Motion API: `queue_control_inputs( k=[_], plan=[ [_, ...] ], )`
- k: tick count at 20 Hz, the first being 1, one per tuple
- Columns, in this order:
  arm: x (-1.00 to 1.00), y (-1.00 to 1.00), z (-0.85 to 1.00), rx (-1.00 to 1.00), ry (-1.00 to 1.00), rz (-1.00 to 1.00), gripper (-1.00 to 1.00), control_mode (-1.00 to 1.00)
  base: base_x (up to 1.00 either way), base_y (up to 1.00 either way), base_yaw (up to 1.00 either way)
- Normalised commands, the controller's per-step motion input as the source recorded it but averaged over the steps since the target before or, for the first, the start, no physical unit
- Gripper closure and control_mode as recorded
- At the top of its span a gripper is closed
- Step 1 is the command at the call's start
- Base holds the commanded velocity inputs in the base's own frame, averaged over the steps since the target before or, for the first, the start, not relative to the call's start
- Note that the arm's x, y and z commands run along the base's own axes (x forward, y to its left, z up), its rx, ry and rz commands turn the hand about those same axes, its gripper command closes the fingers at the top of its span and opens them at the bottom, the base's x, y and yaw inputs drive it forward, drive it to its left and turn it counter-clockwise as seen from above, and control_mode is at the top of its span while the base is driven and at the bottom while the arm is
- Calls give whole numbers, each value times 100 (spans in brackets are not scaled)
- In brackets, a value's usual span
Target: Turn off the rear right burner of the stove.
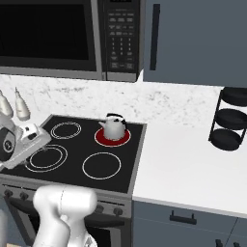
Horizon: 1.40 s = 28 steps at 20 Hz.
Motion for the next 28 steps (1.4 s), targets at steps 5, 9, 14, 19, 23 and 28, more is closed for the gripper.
queue_control_inputs(
  k=[5,9,14,19,23,28],
  plan=[
    [-63,100,-98,-51,0,37,-100,-100,0,0,0],
    [-54,91,-98,-51,0,36,-100,-100,0,0,0],
    [-24,32,-95,-40,-2,25,-100,-100,0,0,0],
    [9,-6,-33,-11,-22,2,-100,-100,0,0,0],
    [21,0,-21,-7,-6,0,-100,-100,0,0,0],
    [20,1,-24,-8,-7,0,-100,-100,0,0,0]
  ],
)
